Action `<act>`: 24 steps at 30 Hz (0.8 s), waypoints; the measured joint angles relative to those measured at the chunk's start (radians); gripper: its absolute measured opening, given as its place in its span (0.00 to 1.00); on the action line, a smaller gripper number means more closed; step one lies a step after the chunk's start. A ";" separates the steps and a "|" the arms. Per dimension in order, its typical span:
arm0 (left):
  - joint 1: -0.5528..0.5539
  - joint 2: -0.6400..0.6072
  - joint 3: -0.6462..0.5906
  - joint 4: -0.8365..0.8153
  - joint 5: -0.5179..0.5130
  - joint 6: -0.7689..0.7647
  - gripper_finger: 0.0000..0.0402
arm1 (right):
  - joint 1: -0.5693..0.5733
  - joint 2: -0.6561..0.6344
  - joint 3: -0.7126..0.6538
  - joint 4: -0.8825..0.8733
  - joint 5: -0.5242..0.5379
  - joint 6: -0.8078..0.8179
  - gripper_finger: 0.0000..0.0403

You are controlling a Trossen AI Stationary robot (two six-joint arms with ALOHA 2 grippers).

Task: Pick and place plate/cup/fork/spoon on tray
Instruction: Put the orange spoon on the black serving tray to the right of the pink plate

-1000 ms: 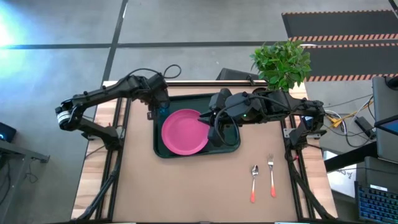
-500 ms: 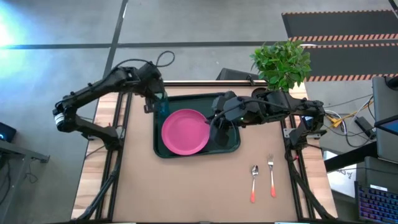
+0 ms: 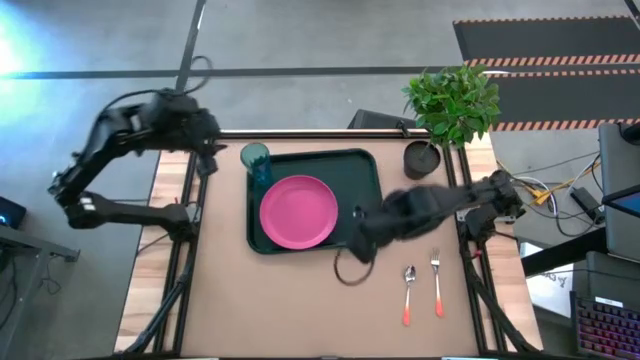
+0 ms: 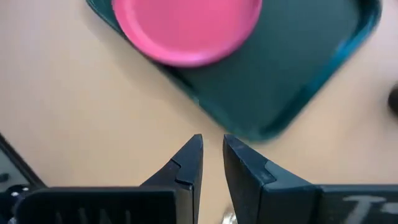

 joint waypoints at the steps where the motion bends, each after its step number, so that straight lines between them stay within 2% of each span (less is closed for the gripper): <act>1: 0.000 -0.021 0.000 0.000 0.000 -0.003 0.33 | 0.022 0.000 -0.033 0.001 -0.004 0.052 0.13; 7: 0.000 -0.122 0.000 0.013 0.014 -0.055 0.33 | 0.191 -0.002 -0.209 0.046 -0.031 0.423 0.13; 19: 0.000 -0.176 -0.002 0.015 0.034 -0.109 0.33 | 0.517 -0.003 -0.542 0.436 -0.036 1.271 0.13; 21: 0.000 -0.166 -0.002 0.016 0.054 -0.110 0.33 | 0.544 -0.003 -0.592 0.488 -0.091 1.358 0.13; 24: 0.000 -0.153 -0.002 0.019 0.082 -0.119 0.33 | 0.544 -0.002 -0.642 0.552 -0.245 1.369 0.13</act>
